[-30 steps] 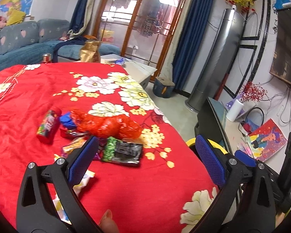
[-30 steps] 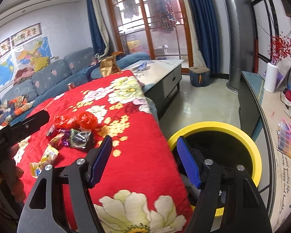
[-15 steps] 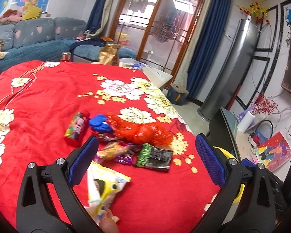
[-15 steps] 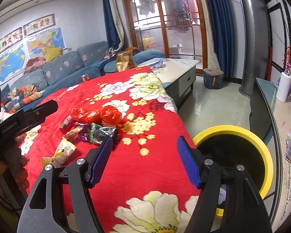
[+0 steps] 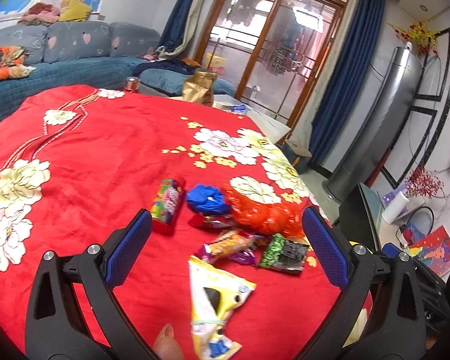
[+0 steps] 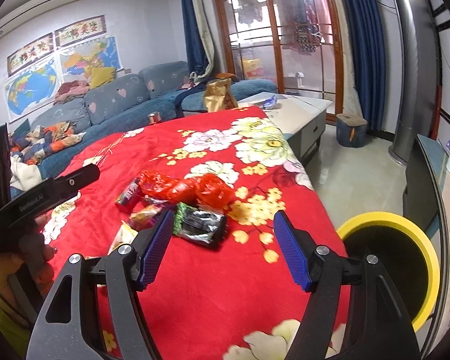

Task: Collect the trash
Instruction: 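Grasp the red plastic bag with the right tool while the left tool grasps the candy tube, then carry the red bag and candy tube with both tools over the yellow-rimmed bin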

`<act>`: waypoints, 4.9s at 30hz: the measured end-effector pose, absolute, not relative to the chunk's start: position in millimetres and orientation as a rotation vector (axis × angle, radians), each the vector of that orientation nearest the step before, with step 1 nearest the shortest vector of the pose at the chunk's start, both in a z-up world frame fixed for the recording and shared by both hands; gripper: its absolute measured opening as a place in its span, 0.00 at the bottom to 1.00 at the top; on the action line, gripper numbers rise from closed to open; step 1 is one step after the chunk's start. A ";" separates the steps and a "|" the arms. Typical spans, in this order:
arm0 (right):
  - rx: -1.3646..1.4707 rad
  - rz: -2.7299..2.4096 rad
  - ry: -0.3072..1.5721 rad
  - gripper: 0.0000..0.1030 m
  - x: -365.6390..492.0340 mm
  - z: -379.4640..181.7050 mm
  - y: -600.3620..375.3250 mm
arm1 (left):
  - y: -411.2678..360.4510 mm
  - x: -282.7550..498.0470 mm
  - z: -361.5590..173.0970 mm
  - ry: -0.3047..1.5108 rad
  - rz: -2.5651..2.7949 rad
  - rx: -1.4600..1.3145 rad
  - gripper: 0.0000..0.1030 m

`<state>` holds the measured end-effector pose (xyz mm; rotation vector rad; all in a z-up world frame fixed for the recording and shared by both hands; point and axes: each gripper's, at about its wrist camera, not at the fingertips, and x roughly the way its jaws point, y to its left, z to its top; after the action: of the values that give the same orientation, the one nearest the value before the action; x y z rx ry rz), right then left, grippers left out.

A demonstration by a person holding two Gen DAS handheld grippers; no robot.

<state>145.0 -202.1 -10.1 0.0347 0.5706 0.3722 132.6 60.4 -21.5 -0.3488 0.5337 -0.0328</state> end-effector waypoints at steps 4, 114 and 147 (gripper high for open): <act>0.022 0.385 0.567 0.65 157.6 -8.4 -189.3 | 75.9 134.8 -24.5 0.532 -0.006 -0.350 0.89; 0.151 0.312 0.545 0.11 154.5 -8.1 -232.3 | 21.3 120.1 1.4 0.563 -0.265 -0.275 0.25; 0.214 0.135 0.535 0.11 138.8 -14.6 -327.0 | -79.8 109.3 -2.1 0.605 -0.468 -0.151 0.25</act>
<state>138.8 -327.0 -14.6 0.2138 0.5355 0.1352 109.3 -79.8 -2.1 -0.1511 0.6046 -0.4679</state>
